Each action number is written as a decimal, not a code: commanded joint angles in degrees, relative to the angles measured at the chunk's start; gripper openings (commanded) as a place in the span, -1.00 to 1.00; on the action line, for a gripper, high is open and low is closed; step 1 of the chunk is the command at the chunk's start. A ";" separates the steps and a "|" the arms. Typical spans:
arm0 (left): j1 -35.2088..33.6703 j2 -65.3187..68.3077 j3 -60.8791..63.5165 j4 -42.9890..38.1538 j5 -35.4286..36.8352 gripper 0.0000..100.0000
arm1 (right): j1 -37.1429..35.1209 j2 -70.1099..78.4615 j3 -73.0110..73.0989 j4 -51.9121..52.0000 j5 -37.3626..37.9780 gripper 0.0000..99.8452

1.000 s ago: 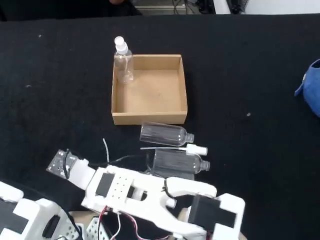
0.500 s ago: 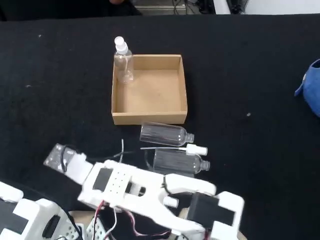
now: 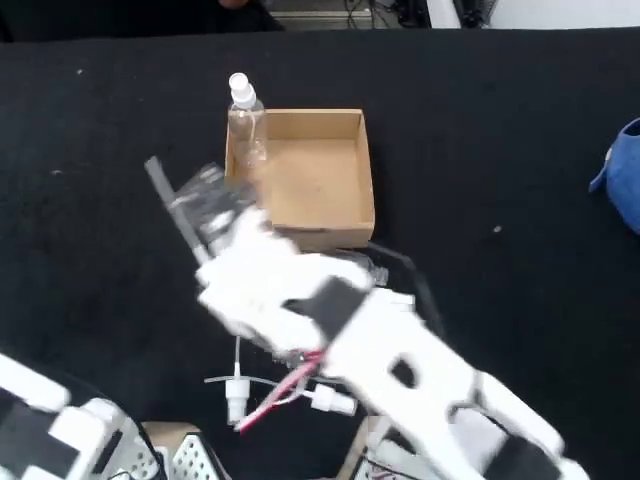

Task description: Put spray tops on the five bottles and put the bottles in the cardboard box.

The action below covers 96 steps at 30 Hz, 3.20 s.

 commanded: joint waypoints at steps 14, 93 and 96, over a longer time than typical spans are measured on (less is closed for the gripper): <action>49.89 -28.84 20.00 -9.49 16.62 -0.94 | 50.64 -20.26 -2.86 12.84 4.48 -0.98; 54.73 -32.18 55.43 -43.96 35.16 -0.94 | 81.05 45.76 -17.27 8.18 122.46 -0.34; 54.73 -32.18 55.43 -43.96 35.16 -0.94 | 80.97 48.22 -17.19 6.68 122.29 -0.34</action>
